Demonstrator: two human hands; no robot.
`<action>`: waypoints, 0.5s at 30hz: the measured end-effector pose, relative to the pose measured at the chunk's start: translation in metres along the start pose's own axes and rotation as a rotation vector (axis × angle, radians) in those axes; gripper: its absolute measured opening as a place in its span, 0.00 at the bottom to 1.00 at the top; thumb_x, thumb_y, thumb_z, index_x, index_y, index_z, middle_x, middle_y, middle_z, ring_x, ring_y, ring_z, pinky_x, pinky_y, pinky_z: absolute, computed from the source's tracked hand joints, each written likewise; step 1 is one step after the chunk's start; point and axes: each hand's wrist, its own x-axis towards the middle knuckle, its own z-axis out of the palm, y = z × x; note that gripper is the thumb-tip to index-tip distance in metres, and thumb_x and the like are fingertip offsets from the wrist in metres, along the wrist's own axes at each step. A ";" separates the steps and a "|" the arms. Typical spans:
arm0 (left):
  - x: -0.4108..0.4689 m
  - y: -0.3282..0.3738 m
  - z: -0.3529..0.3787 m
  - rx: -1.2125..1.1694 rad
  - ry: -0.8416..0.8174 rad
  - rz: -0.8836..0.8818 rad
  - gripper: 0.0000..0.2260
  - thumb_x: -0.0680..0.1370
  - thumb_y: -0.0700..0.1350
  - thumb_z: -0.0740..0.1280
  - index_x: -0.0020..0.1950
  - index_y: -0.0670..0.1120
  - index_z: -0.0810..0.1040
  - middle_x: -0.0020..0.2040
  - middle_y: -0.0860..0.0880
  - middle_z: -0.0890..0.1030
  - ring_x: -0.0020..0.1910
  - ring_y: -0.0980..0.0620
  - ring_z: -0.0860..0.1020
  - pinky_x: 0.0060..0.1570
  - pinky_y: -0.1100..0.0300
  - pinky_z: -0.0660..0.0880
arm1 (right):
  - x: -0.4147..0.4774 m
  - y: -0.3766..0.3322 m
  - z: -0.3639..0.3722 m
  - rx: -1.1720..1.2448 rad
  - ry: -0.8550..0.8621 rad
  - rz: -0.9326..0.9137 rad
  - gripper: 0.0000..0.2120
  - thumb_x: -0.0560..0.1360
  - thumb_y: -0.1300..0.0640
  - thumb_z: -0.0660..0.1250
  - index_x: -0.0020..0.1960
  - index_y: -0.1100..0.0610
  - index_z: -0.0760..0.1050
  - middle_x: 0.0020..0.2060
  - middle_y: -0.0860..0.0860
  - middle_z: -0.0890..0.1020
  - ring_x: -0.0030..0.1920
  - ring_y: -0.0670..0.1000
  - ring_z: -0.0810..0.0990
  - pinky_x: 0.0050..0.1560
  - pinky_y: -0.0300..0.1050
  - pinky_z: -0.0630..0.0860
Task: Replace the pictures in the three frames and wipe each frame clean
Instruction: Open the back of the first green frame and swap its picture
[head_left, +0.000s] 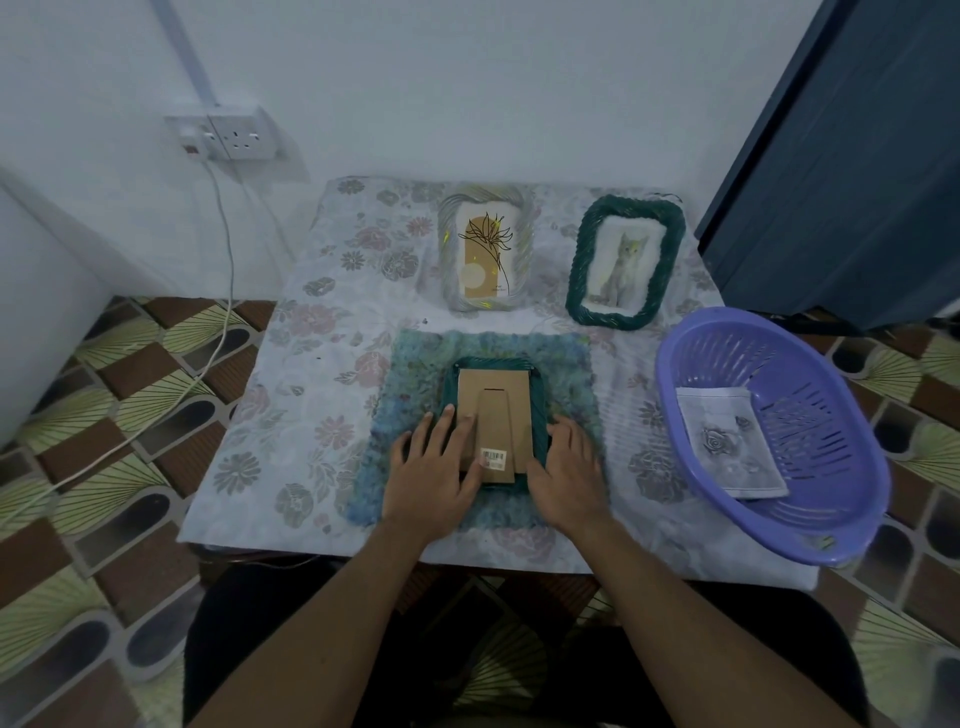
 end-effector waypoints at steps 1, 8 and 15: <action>0.000 0.000 0.000 0.000 0.000 0.000 0.29 0.81 0.64 0.41 0.80 0.55 0.53 0.81 0.51 0.55 0.79 0.47 0.53 0.73 0.45 0.54 | 0.000 0.000 0.000 0.006 0.001 0.004 0.24 0.81 0.50 0.59 0.73 0.60 0.62 0.76 0.55 0.62 0.77 0.55 0.58 0.76 0.53 0.55; -0.001 0.000 0.000 -0.009 0.011 -0.001 0.28 0.82 0.63 0.44 0.80 0.55 0.54 0.80 0.50 0.56 0.79 0.47 0.55 0.73 0.45 0.55 | -0.004 0.001 0.004 -0.010 0.006 0.006 0.27 0.81 0.51 0.56 0.77 0.59 0.58 0.78 0.55 0.59 0.79 0.54 0.54 0.78 0.51 0.50; 0.000 0.000 0.000 -0.009 -0.002 -0.008 0.28 0.81 0.64 0.43 0.80 0.56 0.53 0.81 0.51 0.55 0.79 0.47 0.53 0.73 0.45 0.54 | -0.003 0.002 0.005 -0.004 0.012 -0.008 0.27 0.82 0.57 0.57 0.78 0.59 0.55 0.79 0.54 0.58 0.80 0.53 0.51 0.79 0.50 0.47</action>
